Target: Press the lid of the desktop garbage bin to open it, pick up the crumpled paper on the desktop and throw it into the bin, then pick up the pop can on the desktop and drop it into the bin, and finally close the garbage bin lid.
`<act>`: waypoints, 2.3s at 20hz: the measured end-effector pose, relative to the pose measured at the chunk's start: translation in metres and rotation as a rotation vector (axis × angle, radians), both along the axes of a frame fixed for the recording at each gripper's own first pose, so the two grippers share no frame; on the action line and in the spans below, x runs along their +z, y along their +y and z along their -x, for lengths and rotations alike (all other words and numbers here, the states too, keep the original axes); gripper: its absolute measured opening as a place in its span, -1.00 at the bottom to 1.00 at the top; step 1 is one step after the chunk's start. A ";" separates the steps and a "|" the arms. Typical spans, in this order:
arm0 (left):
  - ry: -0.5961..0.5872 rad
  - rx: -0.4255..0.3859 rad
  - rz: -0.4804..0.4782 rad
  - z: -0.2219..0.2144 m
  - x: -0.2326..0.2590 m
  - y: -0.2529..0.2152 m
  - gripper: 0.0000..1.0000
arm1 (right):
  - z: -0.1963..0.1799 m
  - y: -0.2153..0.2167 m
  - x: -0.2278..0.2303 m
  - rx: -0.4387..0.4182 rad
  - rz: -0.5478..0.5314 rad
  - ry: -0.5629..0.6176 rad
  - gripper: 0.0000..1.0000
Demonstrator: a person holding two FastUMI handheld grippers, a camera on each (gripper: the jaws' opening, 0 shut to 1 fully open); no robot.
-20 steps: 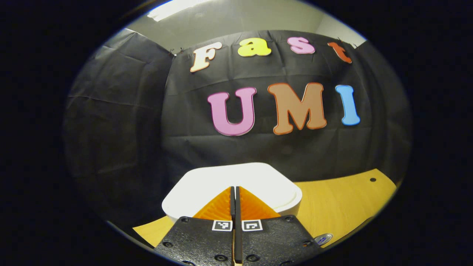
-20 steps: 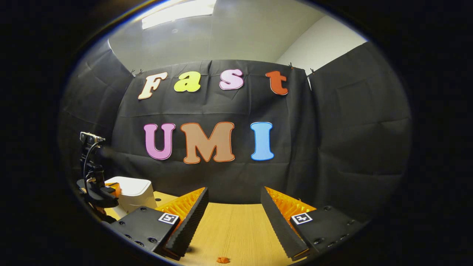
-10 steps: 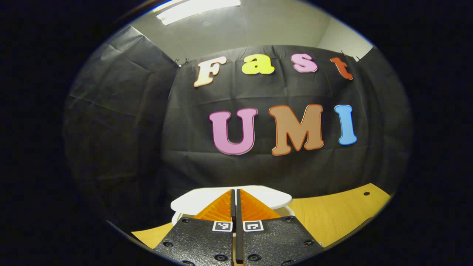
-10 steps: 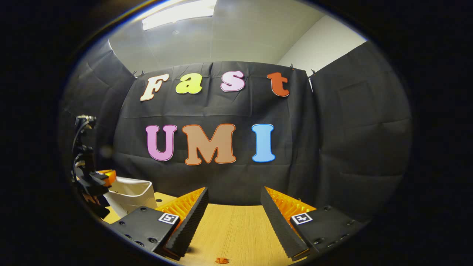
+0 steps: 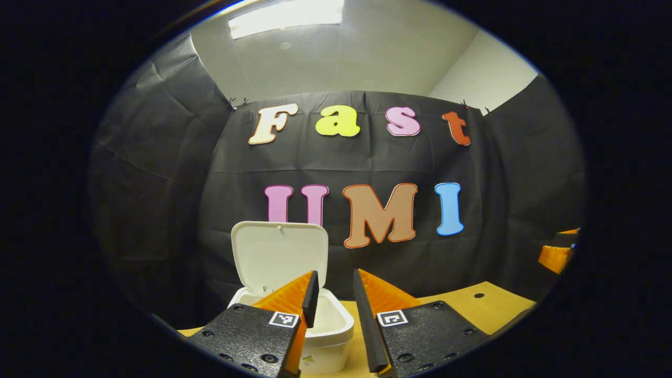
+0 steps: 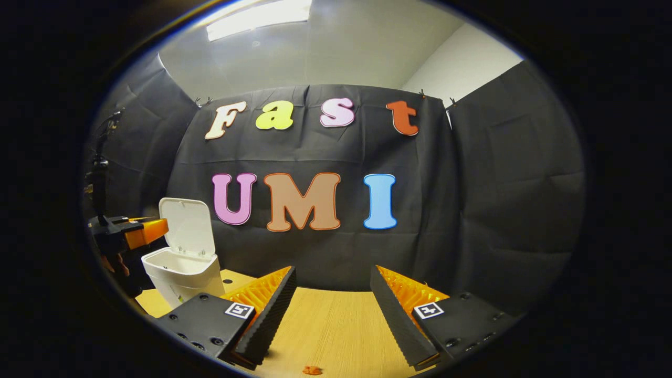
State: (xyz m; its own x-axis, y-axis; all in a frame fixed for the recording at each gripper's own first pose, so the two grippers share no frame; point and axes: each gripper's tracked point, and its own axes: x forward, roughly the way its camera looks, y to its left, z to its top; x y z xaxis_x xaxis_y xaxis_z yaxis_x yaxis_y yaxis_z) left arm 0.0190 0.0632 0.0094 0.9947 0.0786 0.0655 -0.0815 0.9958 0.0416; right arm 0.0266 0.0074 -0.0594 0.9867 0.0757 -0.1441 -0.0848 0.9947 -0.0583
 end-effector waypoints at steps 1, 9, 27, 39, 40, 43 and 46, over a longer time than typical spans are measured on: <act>0.004 -0.014 0.002 0.003 0.000 -0.006 0.00 | -0.001 0.001 -0.004 0.003 -0.001 0.007 0.94; 0.036 -0.078 0.042 0.025 -0.014 -0.037 0.70 | -0.007 0.011 -0.046 0.039 0.021 0.089 0.94; 0.112 -0.037 -0.006 0.055 -0.032 -0.022 0.84 | 0.036 0.024 -0.303 0.134 0.177 0.678 0.91; 0.151 0.022 -0.061 0.062 -0.038 0.004 0.83 | 0.052 0.024 -0.382 0.194 0.180 0.881 0.53; 0.152 0.025 -0.061 0.062 -0.039 0.005 0.83 | 0.051 0.025 -0.382 0.207 0.169 0.879 -0.06; 0.161 0.020 -0.053 0.059 -0.042 0.003 0.83 | 0.051 0.026 -0.381 0.222 0.170 0.879 -0.39; 0.158 0.010 -0.052 0.059 -0.043 0.001 0.83 | 0.046 0.033 -0.362 0.233 0.133 0.849 -0.52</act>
